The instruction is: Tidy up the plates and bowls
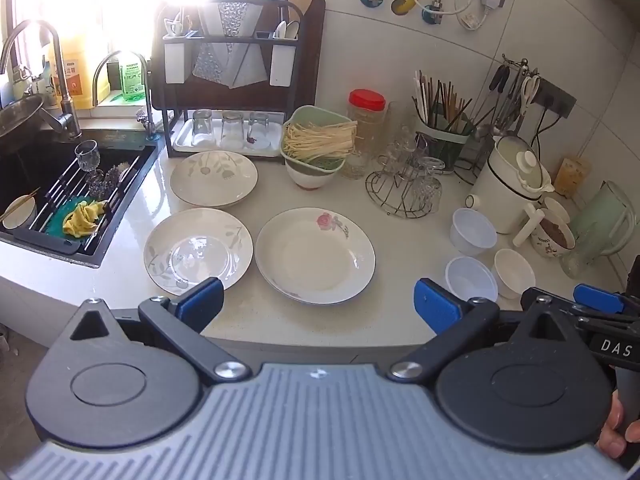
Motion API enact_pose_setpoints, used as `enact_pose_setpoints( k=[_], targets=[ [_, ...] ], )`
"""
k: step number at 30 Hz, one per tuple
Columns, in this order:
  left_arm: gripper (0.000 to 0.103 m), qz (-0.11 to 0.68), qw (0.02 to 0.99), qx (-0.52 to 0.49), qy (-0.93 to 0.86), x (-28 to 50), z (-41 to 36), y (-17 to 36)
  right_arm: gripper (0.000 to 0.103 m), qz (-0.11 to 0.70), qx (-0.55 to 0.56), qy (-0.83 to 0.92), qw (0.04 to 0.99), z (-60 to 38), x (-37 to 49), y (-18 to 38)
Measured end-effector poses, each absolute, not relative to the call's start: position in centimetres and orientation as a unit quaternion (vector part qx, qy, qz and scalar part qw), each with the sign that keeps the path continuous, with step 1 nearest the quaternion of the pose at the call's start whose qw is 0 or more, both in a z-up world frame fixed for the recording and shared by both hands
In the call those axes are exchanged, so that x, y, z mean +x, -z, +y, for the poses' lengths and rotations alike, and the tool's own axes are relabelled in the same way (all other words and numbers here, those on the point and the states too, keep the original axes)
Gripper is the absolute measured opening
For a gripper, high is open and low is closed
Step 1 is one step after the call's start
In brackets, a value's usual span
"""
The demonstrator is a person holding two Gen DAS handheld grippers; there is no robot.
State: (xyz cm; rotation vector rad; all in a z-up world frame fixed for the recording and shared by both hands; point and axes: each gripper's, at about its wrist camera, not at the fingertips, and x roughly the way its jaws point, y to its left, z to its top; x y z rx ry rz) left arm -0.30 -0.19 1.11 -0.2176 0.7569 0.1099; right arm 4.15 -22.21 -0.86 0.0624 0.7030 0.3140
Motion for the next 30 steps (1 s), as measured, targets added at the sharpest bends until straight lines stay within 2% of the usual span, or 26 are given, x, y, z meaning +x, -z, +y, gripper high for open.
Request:
enact_pose_setpoints(
  k=[30],
  targets=[
    [0.103,0.367,0.921,-0.107,-0.077,-1.2,0.8,-1.7,0.103,0.346,0.027,-0.167,0.923,-22.1,4.6,0.6]
  ],
)
